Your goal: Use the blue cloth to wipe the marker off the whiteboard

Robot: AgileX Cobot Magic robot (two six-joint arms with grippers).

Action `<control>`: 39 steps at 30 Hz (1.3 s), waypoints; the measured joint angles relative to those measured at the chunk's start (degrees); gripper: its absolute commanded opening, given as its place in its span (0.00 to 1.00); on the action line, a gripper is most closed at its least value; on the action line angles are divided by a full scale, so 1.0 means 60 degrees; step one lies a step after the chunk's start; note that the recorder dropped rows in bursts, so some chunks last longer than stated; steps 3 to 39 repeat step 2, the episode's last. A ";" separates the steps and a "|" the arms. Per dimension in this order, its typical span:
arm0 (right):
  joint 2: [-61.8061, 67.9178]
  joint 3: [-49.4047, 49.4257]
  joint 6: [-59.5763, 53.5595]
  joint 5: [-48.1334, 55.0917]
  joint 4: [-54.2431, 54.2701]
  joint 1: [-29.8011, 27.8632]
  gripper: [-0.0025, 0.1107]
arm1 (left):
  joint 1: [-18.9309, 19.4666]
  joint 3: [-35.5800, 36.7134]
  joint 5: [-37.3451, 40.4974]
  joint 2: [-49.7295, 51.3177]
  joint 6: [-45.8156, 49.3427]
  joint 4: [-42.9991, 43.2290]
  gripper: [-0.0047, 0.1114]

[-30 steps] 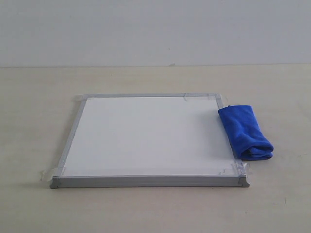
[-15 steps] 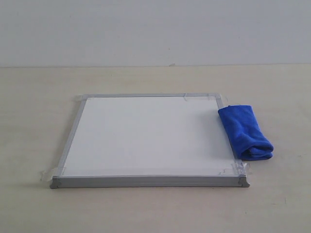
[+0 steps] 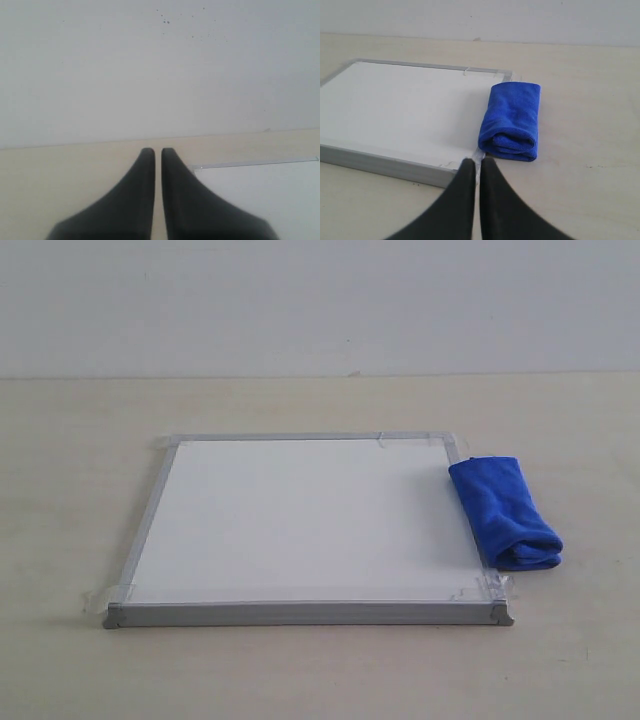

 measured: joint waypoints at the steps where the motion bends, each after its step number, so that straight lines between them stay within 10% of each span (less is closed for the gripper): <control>1: 0.0000 0.0000 0.0000 0.0000 0.0000 0.0000 0.02 | 0.0000 0.0000 0.0000 0.0000 0.0000 0.0000 0.08; 39: 0.0000 0.0000 0.0000 0.0000 0.0000 0.0000 0.02 | 0.0000 0.0000 0.0000 0.0000 0.0000 0.0000 0.08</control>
